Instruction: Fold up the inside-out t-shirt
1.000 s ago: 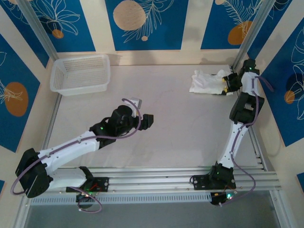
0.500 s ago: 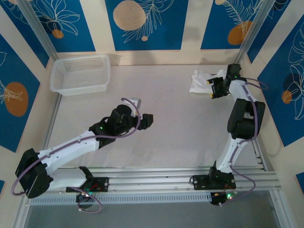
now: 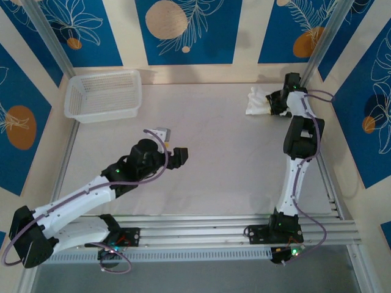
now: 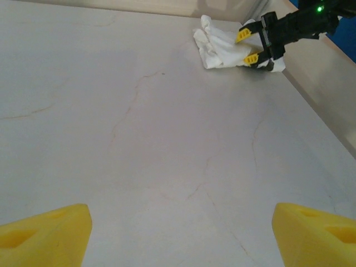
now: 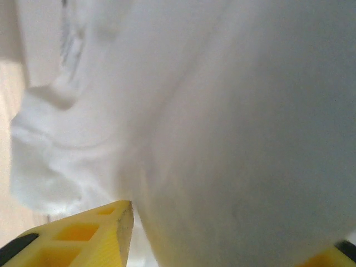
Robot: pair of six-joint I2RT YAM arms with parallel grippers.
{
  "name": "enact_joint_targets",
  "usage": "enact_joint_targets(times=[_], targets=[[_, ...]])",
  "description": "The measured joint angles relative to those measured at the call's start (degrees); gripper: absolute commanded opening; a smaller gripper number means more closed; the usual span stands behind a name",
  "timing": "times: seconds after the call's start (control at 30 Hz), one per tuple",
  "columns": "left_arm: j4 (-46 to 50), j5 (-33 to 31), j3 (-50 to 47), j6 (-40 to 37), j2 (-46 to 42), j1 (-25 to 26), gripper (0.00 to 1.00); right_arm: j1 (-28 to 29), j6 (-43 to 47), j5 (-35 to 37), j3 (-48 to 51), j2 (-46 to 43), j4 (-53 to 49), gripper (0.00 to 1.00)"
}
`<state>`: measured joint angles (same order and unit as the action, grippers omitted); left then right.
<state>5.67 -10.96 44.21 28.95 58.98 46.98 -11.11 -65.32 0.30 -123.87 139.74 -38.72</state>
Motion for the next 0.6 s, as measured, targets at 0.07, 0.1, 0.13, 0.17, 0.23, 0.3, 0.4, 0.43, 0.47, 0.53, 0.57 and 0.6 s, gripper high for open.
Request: enact_joint_targets(times=[0.07,0.1,0.13,0.17,0.23,0.3,0.4,0.43,0.47,0.53,0.57,0.6], targets=[[0.0,-0.3,-0.5,0.0,-0.1,-0.4,0.84,0.0,1.6,1.0,-8.5,4.4,-3.1,0.49],[0.1,-0.5,-0.6,0.0,0.0,-0.6,0.84,0.0,2.2,1.3,-10.6,5.6,-4.0,0.49],[0.4,-0.7,-0.7,0.0,0.0,-0.7,0.84,0.0,3.0,1.8,-12.9,7.0,-5.2,0.49],[0.5,-0.9,-0.7,0.0,0.0,-0.9,0.85,-0.1,3.6,2.2,-14.3,8.0,-5.9,0.50],[0.7,-1.4,-0.7,-0.2,0.0,-1.1,0.86,-0.1,4.8,2.6,-15.8,9.3,-6.8,0.51],[0.8,-2.0,-0.8,-0.8,0.0,-1.1,0.92,-0.3,6.1,2.5,-16.8,10.1,-7.6,0.52],[0.9,-4.6,-1.3,-1.9,0.0,-1.2,0.99,-0.5,8.5,1.9,-18.2,10.2,-8.7,0.55],[0.9,-6.3,-1.5,-2.3,-0.1,-1.3,0.99,-0.5,9.6,1.9,-18.4,9.9,-8.8,0.57],[1.0,-7.9,-1.7,-2.7,-0.1,-1.5,0.99,-0.2,10.8,2.0,-17.9,9.2,-9.0,0.58],[1.2,-11.5,-2.1,-4.1,-0.5,-2.0,0.99,0.2,13.2,2.9,-13.7,5.6,-9.0,0.61],[0.8,-13.7,-2.5,-5.3,-0.9,-2.3,0.99,0.6,14.7,3.5,-8.7,1.8,-7.3,0.63],[0.4,-15.7,-3.1,-6.3,-1.3,-2.5,0.99,1.3,16.0,4.3,-2.3,-3.0,-5.4,0.64]])
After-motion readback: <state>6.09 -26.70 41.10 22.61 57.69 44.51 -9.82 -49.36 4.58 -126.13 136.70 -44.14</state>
